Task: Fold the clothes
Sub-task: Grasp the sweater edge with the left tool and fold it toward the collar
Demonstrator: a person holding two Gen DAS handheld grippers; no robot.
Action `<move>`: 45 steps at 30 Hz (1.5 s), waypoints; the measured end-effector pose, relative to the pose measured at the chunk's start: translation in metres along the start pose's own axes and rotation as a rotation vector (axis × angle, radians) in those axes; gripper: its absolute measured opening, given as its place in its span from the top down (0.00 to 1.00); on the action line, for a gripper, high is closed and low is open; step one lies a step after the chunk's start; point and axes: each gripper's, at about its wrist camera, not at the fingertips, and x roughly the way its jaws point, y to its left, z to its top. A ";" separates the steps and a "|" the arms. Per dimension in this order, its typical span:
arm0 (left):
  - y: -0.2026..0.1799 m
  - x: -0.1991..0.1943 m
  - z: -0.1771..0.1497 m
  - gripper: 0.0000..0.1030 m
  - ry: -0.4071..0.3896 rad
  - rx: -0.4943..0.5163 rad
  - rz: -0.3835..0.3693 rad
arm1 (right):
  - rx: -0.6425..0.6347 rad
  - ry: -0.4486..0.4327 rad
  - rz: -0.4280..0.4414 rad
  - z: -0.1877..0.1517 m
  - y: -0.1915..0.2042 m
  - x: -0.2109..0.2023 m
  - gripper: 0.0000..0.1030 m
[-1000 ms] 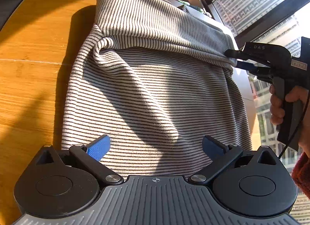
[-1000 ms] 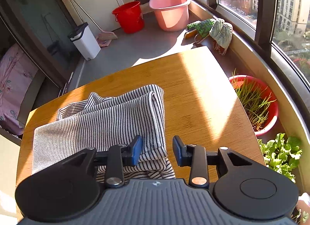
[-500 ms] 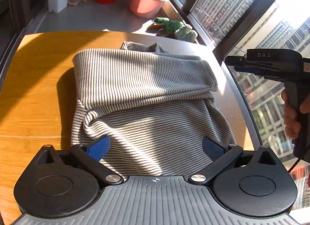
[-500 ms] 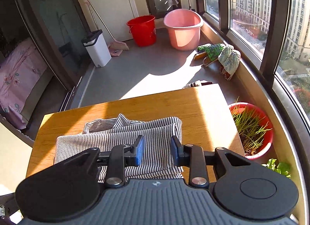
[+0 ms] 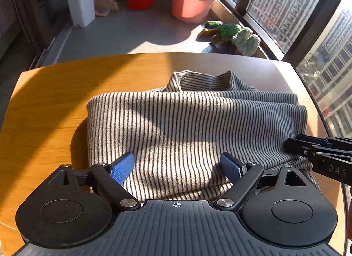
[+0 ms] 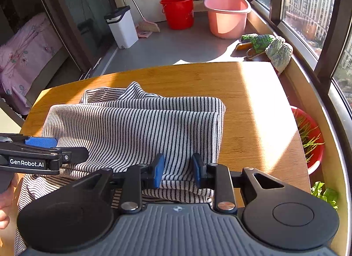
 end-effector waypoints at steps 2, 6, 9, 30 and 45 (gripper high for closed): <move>-0.002 0.000 0.005 0.05 0.018 -0.007 -0.002 | -0.007 0.019 0.030 0.004 -0.004 0.000 0.71; 0.015 -0.028 0.008 0.09 -0.017 -0.135 -0.054 | -0.010 0.086 0.118 0.017 -0.016 -0.006 0.68; 0.044 -0.044 0.013 0.07 -0.072 -0.268 -0.044 | 0.069 0.046 0.125 0.035 -0.036 -0.022 0.57; 0.057 0.017 0.034 0.06 0.026 -0.201 0.061 | 0.041 0.116 0.059 0.062 -0.026 0.039 0.54; 0.050 -0.013 0.030 0.70 -0.056 -0.103 0.062 | -0.023 0.054 0.088 0.075 -0.005 0.008 0.86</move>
